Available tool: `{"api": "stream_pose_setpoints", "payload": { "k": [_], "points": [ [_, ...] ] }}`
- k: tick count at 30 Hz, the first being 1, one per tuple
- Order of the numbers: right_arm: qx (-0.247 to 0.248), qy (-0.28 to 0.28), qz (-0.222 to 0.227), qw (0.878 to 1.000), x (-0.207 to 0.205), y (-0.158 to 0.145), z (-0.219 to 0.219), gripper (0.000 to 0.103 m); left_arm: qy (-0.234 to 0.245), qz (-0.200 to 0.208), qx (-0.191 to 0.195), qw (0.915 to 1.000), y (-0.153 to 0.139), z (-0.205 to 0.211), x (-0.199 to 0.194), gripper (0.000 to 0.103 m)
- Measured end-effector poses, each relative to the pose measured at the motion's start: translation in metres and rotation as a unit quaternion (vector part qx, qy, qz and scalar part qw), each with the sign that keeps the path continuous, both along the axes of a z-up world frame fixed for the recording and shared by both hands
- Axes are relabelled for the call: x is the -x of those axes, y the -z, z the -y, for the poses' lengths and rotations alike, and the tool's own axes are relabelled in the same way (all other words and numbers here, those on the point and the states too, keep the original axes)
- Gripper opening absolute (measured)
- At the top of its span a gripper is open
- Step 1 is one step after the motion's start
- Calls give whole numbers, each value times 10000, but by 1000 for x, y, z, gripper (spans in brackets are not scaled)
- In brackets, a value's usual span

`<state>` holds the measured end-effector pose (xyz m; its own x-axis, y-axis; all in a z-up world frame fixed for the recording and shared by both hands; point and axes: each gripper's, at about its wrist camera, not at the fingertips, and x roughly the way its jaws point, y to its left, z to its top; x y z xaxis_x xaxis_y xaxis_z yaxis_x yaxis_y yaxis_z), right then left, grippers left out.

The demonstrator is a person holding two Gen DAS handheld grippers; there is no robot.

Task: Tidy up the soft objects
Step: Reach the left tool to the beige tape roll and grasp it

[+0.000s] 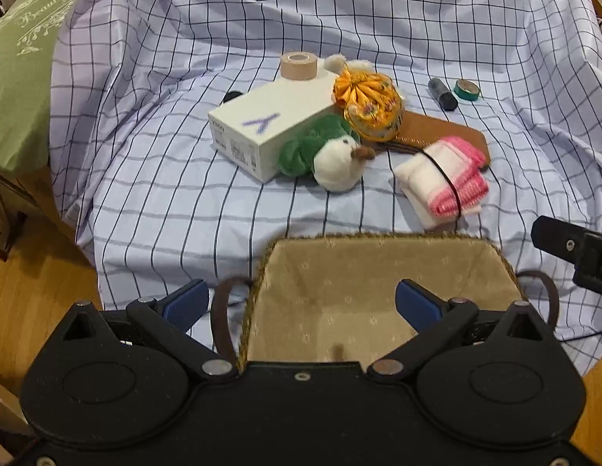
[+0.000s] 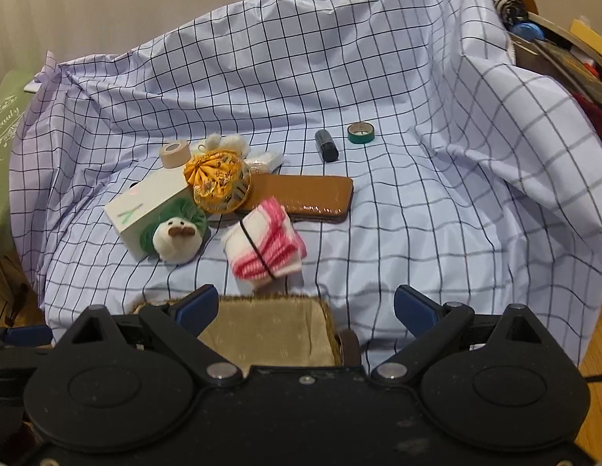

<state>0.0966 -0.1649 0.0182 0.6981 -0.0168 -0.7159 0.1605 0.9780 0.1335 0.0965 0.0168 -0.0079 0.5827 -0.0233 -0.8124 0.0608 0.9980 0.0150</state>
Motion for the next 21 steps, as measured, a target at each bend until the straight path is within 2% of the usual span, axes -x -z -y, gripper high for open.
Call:
{"api": "stream_pose_setpoints", "payload": {
  "k": [4,14,21],
  "points": [
    [-26,-66,-125,9999,-27,5,3,93,8,-5,32,10000,-1,-2,-22,97],
    [-55,-125,-106,9999,-87,7,17,93,37,23,88,10000,-6,-8,-84,96],
    [48,-163,-20,9999,-122,9,21,92,15,280,-191,9994,-11,-9,-135,96]
  ]
}}
